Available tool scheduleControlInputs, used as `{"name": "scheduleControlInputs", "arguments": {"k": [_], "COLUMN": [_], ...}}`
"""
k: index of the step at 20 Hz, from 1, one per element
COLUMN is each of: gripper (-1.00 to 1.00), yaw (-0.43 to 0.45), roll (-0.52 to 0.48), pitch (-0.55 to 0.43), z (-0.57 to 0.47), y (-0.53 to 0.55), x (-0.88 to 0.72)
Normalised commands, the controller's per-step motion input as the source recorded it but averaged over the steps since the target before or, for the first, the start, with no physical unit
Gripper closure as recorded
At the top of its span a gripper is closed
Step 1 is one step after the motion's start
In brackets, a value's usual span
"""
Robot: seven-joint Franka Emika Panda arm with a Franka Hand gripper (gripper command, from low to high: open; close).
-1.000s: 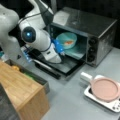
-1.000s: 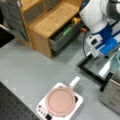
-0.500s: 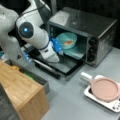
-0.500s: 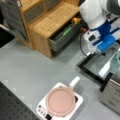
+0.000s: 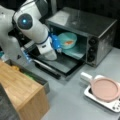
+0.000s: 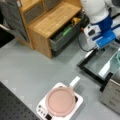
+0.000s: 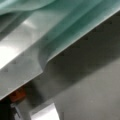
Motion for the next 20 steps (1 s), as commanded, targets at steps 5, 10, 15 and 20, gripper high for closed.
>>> {"name": "scheduleControlInputs", "arguments": {"k": [5, 10, 15, 20], "gripper": [-1.00, -1.00, -1.00, -1.00], "yaw": [0.020, 0.006, -0.033, 0.022], "roll": [-0.126, -0.141, -0.193, -0.141], "pitch": [0.159, 0.183, 0.182, 0.135], "z": [0.26, 0.27, 0.21, 0.09], "y": [0.09, 0.16, 0.12, 0.01], "x": [0.21, 0.24, 0.25, 0.30]}}
